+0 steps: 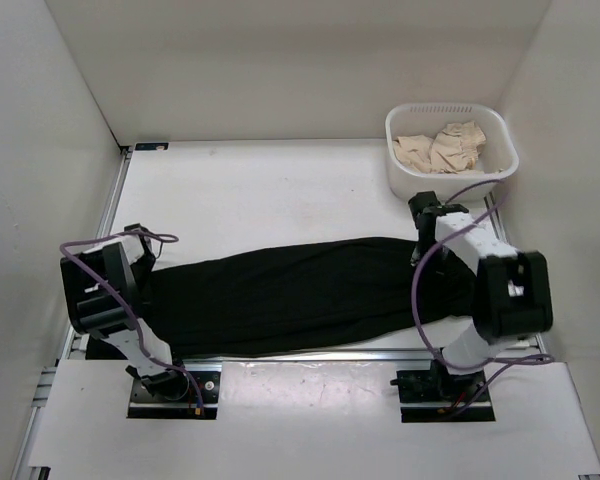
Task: Fold and stack the trousers
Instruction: Fold the trousers
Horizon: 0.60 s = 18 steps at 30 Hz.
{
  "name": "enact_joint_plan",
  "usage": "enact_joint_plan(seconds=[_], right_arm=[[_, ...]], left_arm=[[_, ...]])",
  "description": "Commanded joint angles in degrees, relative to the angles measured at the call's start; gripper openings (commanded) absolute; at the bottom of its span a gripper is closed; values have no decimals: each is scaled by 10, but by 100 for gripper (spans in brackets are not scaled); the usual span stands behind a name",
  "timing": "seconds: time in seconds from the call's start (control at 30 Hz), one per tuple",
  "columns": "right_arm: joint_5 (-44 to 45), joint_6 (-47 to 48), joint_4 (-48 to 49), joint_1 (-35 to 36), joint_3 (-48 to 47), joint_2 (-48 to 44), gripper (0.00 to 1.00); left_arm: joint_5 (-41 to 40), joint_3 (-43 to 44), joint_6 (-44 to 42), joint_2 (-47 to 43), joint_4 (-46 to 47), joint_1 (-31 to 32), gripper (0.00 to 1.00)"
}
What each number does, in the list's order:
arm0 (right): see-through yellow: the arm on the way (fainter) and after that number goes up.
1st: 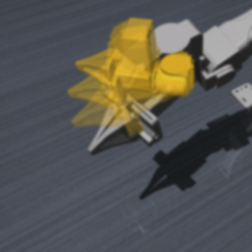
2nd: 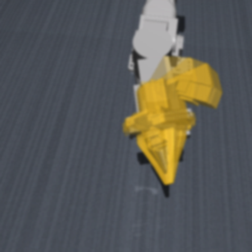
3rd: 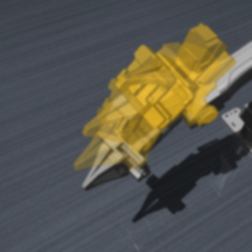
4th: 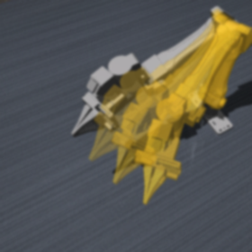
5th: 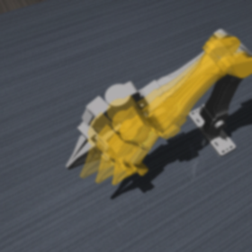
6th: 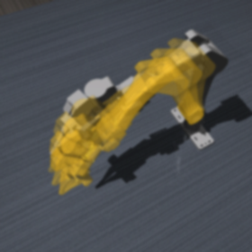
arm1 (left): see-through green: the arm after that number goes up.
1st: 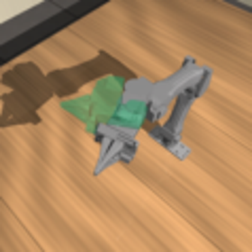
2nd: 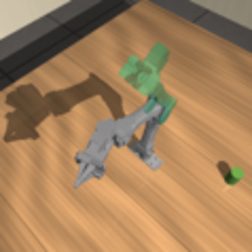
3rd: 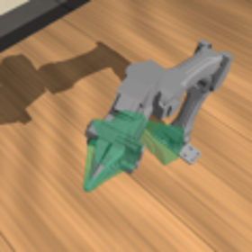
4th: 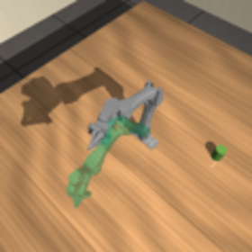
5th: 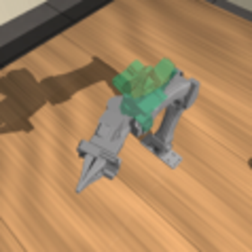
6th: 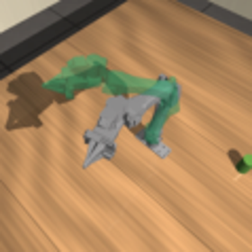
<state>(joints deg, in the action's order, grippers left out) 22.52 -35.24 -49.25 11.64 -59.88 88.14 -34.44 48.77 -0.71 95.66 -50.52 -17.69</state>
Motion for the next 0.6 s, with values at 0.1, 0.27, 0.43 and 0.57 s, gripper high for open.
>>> enact_joint_plan(seconds=[0.1, 0.27, 0.43, 0.57], right_arm=[[-73, 41, 112, -68, 44, 120, 0], [-66, 47, 162, -102, -40, 196, 0], [-66, 72, 138, -115, -146, 208, 0], [-113, 91, 138, -115, -116, 151, 36]], left_arm=[[23, 23, 7, 68, 78, 5, 66], [50, 144, 7, 106, 78, 57, 66], [25, 191, 7, 143, 78, 107, 66], [24, 191, 7, 149, 73, 112, 66]])
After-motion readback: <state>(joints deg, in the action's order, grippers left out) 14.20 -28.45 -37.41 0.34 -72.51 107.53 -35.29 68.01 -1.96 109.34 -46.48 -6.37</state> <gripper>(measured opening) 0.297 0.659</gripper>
